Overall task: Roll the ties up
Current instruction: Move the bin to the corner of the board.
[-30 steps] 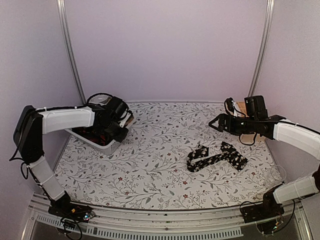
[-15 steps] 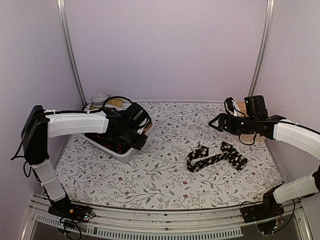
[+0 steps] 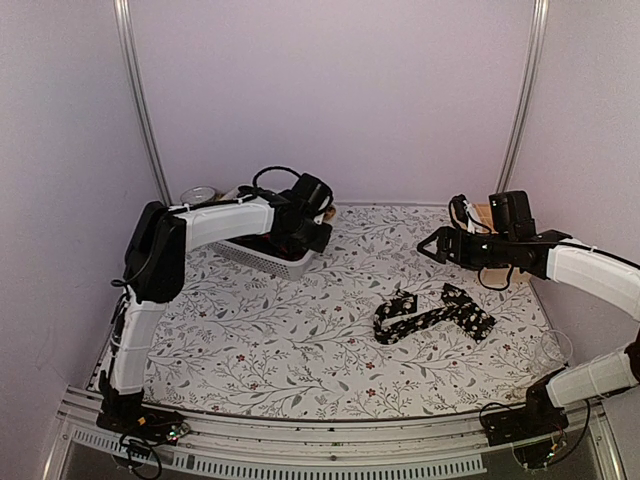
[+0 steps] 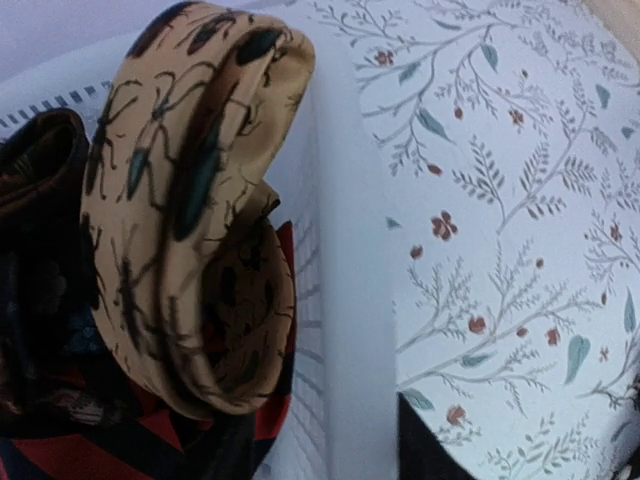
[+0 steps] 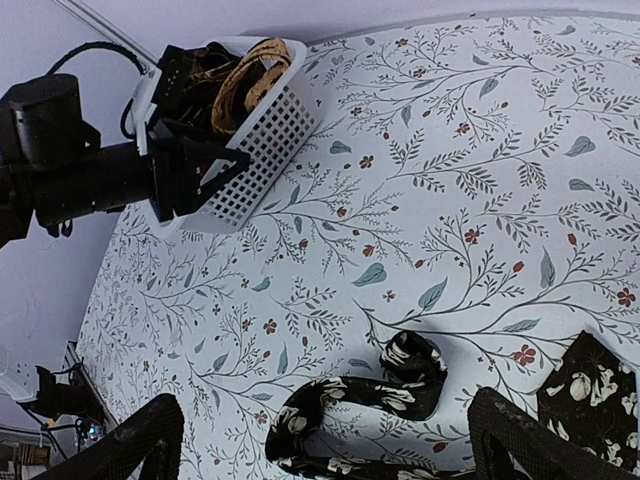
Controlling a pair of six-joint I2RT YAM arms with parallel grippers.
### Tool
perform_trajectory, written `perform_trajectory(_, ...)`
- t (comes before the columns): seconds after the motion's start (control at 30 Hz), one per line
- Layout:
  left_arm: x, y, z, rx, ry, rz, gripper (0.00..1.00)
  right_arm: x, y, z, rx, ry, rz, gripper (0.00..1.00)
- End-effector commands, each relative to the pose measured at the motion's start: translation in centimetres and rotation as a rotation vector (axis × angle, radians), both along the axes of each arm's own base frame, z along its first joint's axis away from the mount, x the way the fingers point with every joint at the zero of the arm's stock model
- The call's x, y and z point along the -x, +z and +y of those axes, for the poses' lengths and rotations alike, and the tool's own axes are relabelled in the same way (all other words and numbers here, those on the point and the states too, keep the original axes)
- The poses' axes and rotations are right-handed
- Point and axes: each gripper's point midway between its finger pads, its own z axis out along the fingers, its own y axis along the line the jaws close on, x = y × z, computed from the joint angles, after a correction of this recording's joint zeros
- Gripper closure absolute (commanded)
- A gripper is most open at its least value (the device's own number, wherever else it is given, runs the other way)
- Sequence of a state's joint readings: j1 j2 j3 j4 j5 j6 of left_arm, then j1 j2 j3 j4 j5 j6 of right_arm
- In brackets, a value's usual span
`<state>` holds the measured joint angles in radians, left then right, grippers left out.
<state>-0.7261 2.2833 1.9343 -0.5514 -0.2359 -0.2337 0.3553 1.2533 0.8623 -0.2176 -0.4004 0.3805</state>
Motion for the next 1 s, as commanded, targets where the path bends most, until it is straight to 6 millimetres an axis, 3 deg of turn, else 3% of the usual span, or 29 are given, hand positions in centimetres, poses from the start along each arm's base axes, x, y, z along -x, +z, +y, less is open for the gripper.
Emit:
perform_trajectory(0.0,-6.5,5.5,0.8,0.163,0.069,-0.209,0.25,0.8,1.4,-0.2,-0.007,0.004,-0.043,0.0)
perform_trajectory(0.03,-6.8,7.6,0.2,0.205,0.056,-0.263,0.1,0.8,1.5,-0.2,-0.005,0.001,-0.044,0.0)
perform_trajectory(0.07,-6.7,9.6,-0.3,0.238,0.032,-0.299,0.01,0.8,1.4,-0.3,-0.001,-0.002,-0.045,0.0)
perform_trajectory(0.2,-3.9,16.2,-1.7,0.318,-0.082,-0.415,0.0,0.8,1.5,-0.4,0.001,-0.009,-0.049,0.0)
perform_trajectory(0.33,1.2,19.5,-1.0,0.326,-0.205,-0.415,0.0,0.7,1.4,-0.3,-0.002,-0.009,-0.044,0.0)
perform_trajectory(0.47,5.8,17.8,1.9,0.251,-0.261,-0.286,0.0,0.6,1.4,-0.3,0.001,-0.011,-0.046,0.0)
perform_trajectory(0.7,11.4,11.0,8.8,0.054,-0.147,-0.028,0.02,0.4,1.9,-0.4,0.005,-0.013,-0.058,0.0)
perform_trajectory(0.83,12.8,8.1,11.1,0.074,-0.077,0.022,0.05,0.4,2.0,-0.4,0.006,-0.011,-0.063,0.0)
perform_trajectory(0.97,12.5,5.3,12.3,0.098,-0.028,0.048,0.05,0.6,2.1,-0.3,0.003,-0.005,-0.062,0.0)
